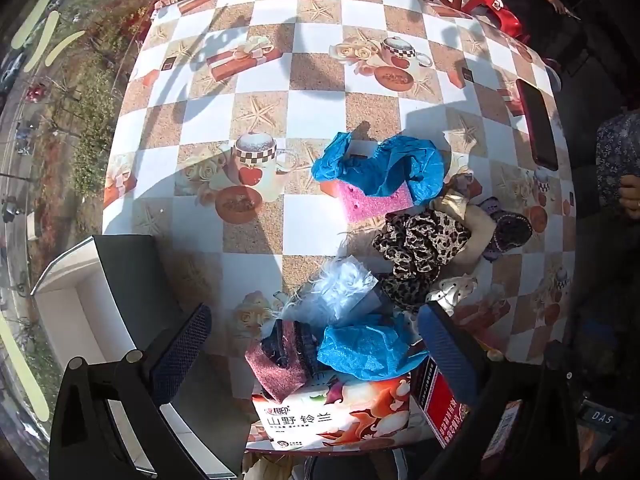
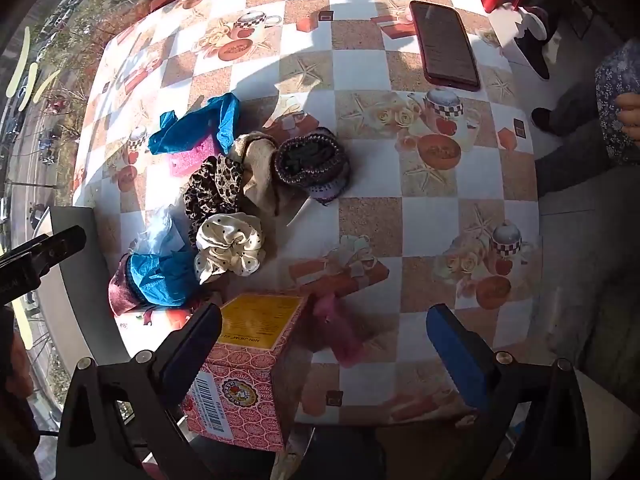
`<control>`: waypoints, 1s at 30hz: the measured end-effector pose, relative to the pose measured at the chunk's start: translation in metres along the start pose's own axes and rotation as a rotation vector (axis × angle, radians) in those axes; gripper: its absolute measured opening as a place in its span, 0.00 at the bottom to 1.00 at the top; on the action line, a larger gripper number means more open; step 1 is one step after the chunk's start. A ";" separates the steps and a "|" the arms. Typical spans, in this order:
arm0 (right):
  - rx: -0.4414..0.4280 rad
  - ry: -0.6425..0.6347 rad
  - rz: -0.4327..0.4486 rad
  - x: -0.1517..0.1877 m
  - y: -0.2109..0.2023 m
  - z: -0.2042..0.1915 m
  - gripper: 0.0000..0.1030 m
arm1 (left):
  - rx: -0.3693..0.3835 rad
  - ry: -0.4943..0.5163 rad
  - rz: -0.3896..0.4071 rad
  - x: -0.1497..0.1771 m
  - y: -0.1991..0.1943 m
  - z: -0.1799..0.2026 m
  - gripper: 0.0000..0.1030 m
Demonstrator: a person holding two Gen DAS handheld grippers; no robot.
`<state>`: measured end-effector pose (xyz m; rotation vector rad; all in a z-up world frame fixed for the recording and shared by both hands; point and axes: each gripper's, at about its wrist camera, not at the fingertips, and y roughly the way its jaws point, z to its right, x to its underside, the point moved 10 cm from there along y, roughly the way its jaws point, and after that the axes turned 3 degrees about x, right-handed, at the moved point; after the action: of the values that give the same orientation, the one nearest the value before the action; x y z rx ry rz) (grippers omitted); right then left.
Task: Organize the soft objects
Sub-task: 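Grasp the blue plastic bag with the left gripper while the right gripper grasps the knitted striped hat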
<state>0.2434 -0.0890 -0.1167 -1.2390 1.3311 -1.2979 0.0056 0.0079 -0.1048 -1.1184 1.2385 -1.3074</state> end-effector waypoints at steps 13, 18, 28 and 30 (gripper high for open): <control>-0.044 0.146 0.054 -0.076 0.052 0.026 1.00 | -0.143 0.121 -0.047 -0.091 0.091 0.032 1.00; -0.034 0.097 0.003 -0.088 0.091 0.017 1.00 | -0.167 0.115 -0.070 -0.108 0.125 0.029 1.00; 0.014 0.179 0.086 -0.073 0.063 0.086 1.00 | -0.135 -0.019 0.027 -0.137 0.109 -0.032 1.00; -0.041 0.181 0.101 -0.073 0.059 0.080 1.00 | -0.126 -0.028 0.042 -0.143 0.107 -0.032 1.00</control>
<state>0.3268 -0.0284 -0.1850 -1.0875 1.5348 -1.3415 -0.0058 0.1526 -0.2133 -1.1892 1.3315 -1.1915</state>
